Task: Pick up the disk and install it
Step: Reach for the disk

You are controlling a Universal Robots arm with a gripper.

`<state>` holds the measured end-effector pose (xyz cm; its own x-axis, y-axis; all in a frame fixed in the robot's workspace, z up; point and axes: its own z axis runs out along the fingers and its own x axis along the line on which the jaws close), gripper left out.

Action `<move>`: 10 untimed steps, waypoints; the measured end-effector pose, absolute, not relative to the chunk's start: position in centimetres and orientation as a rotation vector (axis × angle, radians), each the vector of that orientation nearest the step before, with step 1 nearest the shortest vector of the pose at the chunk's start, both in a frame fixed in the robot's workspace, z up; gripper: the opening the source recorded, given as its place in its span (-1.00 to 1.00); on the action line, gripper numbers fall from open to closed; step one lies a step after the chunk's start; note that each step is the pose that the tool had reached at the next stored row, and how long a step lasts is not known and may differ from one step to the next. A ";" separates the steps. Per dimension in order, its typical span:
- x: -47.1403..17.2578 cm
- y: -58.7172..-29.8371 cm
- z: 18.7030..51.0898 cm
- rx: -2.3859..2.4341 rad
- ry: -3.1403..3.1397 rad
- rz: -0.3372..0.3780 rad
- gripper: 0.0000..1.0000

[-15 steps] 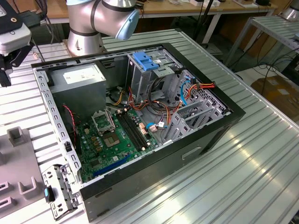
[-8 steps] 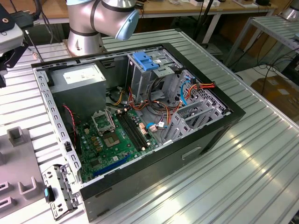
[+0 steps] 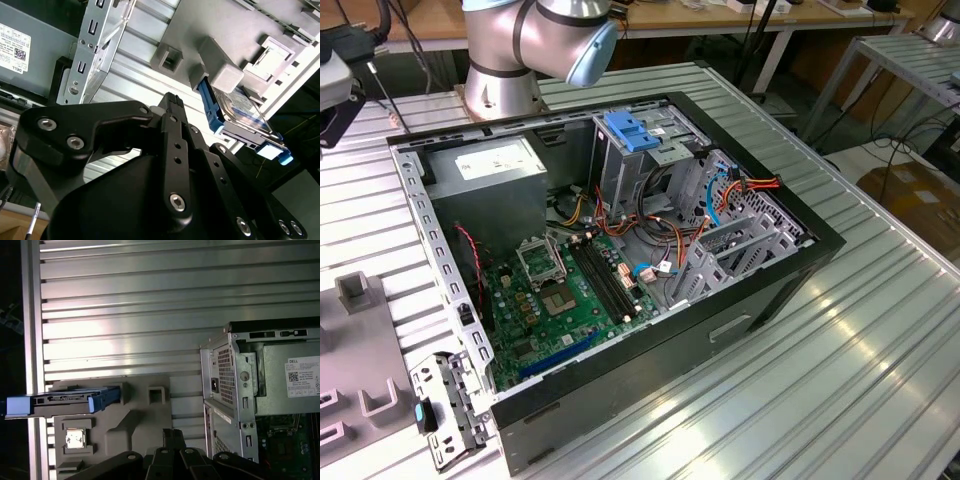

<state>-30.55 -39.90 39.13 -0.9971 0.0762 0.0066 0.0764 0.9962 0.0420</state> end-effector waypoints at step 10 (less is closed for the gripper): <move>-31.4 -39.9 39.1 -0.120 -3.133 -0.066 -0.79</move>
<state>-31.41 -39.89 39.12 -0.9971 0.0763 0.0072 0.0765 0.9962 0.0420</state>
